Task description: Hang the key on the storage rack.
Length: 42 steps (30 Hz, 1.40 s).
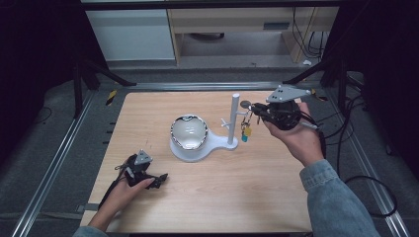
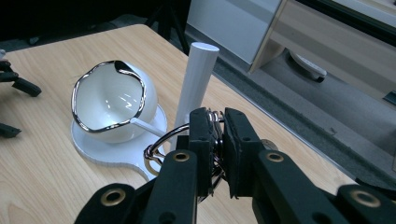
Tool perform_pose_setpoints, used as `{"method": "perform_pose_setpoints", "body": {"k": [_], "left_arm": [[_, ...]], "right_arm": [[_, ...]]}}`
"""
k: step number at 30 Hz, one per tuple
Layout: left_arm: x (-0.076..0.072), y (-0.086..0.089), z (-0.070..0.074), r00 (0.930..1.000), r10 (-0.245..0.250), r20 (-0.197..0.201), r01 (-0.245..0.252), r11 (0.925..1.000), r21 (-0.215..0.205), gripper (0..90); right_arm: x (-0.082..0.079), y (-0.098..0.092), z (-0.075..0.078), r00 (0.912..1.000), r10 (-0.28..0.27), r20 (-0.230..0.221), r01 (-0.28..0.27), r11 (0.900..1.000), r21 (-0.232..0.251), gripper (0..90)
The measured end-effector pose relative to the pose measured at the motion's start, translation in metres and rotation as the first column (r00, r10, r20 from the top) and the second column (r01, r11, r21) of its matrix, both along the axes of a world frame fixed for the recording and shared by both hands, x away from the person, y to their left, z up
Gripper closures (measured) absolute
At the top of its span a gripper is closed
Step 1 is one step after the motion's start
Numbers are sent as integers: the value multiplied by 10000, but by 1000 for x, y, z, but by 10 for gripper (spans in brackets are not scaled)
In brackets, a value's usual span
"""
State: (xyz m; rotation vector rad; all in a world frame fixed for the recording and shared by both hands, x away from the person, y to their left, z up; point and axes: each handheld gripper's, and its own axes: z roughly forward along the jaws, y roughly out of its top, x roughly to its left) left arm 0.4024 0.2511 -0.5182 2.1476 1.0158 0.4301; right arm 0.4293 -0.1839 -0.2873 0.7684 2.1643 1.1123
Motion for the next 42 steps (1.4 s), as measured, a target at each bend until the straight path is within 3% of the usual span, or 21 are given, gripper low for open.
{"method": "perform_pose_setpoints", "body": {"k": [42], "left_arm": [[0,0,0,10000,-8,1,8,10000,-1,0]], "right_arm": [[15,2,-17,9991,32,-429,-17,9994,350,822]]}}
